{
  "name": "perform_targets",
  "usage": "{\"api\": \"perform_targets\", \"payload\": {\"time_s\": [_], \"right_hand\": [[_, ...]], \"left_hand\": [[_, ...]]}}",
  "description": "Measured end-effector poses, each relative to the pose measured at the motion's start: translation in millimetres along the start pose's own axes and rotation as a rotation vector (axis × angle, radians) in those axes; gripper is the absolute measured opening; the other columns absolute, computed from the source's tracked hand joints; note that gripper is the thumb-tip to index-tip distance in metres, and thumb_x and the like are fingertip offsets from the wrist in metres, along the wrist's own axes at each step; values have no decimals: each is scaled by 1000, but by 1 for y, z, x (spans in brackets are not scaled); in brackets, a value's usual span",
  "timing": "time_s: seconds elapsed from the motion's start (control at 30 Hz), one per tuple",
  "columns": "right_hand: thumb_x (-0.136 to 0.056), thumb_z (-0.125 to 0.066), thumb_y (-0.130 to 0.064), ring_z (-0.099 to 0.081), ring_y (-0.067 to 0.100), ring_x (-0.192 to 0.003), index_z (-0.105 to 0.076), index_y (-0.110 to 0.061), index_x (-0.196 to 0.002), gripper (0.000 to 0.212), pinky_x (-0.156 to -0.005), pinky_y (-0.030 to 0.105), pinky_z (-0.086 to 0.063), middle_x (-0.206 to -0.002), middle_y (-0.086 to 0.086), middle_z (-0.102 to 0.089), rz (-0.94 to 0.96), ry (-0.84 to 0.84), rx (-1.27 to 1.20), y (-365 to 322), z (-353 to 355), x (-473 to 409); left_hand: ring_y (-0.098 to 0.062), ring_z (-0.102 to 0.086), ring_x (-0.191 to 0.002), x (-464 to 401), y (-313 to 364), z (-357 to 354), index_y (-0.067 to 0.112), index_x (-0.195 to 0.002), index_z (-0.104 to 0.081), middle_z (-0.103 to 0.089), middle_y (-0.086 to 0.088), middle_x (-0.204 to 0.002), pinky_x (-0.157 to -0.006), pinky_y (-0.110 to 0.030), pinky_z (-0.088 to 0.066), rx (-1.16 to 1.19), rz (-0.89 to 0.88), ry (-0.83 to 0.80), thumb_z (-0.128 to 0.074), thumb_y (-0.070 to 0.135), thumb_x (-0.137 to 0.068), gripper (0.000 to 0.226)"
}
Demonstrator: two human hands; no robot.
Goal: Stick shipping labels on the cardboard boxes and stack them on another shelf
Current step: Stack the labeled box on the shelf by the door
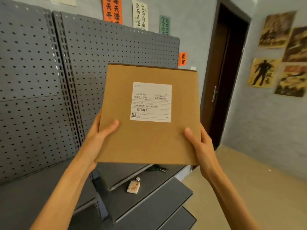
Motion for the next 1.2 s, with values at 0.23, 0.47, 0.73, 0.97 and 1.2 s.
{"api": "perform_targets", "payload": {"time_s": [0.23, 0.47, 0.73, 0.97, 1.2], "right_hand": [[-72, -63, -56, -65, 0, -96, -39, -33, -141, 77, -67, 12, -53, -122, -14, -62, 57, 149, 101, -39, 144, 23], [-71, -60, -56, -63, 1, -101, -36, -35, -137, 73, -78, 22, -52, -125, -15, -57, 31, 277, 156, -73, 253, 47], [-82, -62, -49, -60, 3, -113, -41, -39, -139, 62, -92, 29, -48, -126, -19, -61, 15, 373, 139, -66, 337, 62], [-75, -62, -51, -61, 0, -108, -40, -41, -138, 68, -92, 29, -49, -124, -20, -61, 4, 439, 156, -50, 396, 7], [-73, -63, -50, -65, 0, -98, -44, -33, -132, 65, -75, 20, -52, -119, -12, -63, 36, 413, 161, -39, 424, -101]], "left_hand": [[-13, -68, -89, 16, -6, -151, 34, -119, -54, -70, 8, -102, -71, -33, -51, 102, 24, -78, -66, 41, -68, 53], [-12, -71, -77, 16, -7, -267, 29, -110, -60, -74, 5, -94, -59, -30, -54, 210, 36, -232, -62, 39, -72, 39], [-21, -69, -96, -3, -34, -369, 28, -118, -60, -72, 2, -106, -77, -40, -52, 241, 62, -378, -73, 42, -70, 52], [-20, -69, -95, -55, -52, -437, 27, -122, -58, -71, 2, -108, -74, -37, -53, 261, 34, -443, -66, 39, -74, 51], [-12, -71, -82, -141, -56, -472, 33, -118, -56, -72, 6, -100, -66, -33, -53, 241, -18, -341, -63, 36, -82, 36]]}}
Point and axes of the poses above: each hand's wrist, its own x-axis away from the middle knuckle, its own z-axis out of the back of the hand, y = z × x, the point moved 2 cm from there along -x, towards the middle knuckle
